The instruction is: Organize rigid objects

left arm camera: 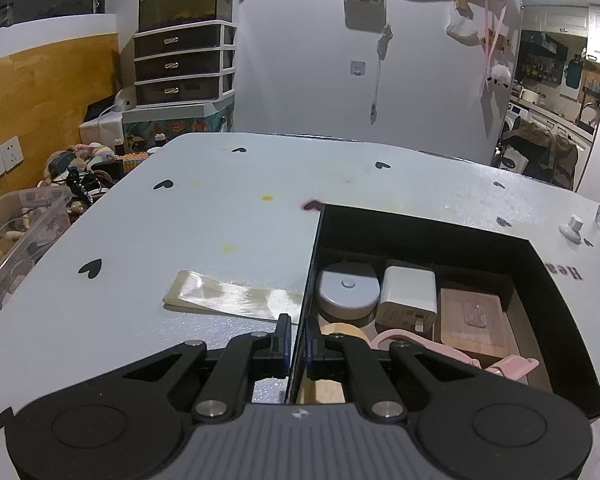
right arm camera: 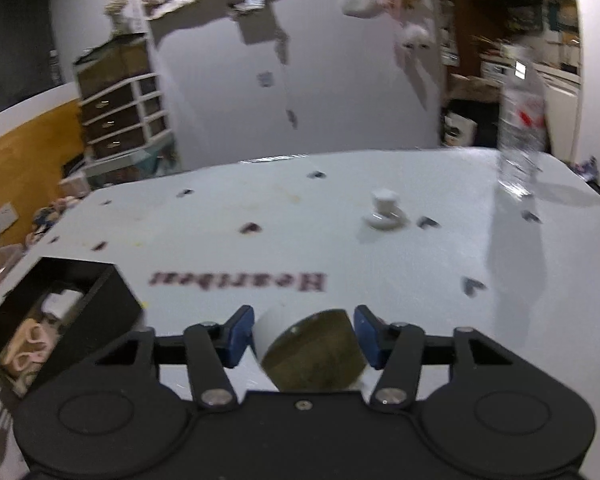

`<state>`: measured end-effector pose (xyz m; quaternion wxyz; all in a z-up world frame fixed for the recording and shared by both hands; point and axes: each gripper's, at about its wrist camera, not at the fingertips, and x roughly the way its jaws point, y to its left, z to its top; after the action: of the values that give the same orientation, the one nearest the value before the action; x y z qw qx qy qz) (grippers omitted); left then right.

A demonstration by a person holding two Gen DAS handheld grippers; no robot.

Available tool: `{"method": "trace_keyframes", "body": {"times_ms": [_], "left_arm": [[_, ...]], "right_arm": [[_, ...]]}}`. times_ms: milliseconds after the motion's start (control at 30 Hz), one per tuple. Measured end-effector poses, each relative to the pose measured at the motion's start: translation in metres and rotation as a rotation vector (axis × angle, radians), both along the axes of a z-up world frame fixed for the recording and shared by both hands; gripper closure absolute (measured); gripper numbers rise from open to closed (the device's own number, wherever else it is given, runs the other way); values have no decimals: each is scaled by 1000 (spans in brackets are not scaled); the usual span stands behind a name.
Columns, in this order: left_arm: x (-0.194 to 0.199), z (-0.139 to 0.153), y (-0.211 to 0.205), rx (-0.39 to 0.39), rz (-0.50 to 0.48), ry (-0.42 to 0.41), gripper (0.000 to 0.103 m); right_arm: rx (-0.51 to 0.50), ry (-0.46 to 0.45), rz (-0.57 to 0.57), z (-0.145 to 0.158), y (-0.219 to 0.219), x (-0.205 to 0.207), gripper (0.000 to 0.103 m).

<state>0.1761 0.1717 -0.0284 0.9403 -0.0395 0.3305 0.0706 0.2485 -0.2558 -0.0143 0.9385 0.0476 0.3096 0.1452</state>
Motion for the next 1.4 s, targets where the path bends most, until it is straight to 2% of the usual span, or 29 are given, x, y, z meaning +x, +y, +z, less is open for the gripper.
{"method": "trace_keyframes", "body": {"times_ms": [200,467,633,800,1067,1233,1400], "left_arm": [[-2,-1,2,-13,-2,-11,97],[0,-4,3,-20,-3,-9,97],[0,-4,3,-20,-2,-8,97],[0,-5,3,-18,1,-8,97],[0,-5,3,-15,3,-7,97],[0,-5,3,-14,2,-5,97],[1,-5,3,-15,1,-4,97]], "right_arm": [[-12,-9,91,7,27,4,51],[-37,15,122,3,24,-9,51],[-123,97,140,-9,17,-25,53],[-177,211,144,-35,15,-31,56],[-196,254,124,-45,22,-21,49],[-188,243,121,-44,24,-17,56],[-146,173,260,-26,43,-18,56]]}}
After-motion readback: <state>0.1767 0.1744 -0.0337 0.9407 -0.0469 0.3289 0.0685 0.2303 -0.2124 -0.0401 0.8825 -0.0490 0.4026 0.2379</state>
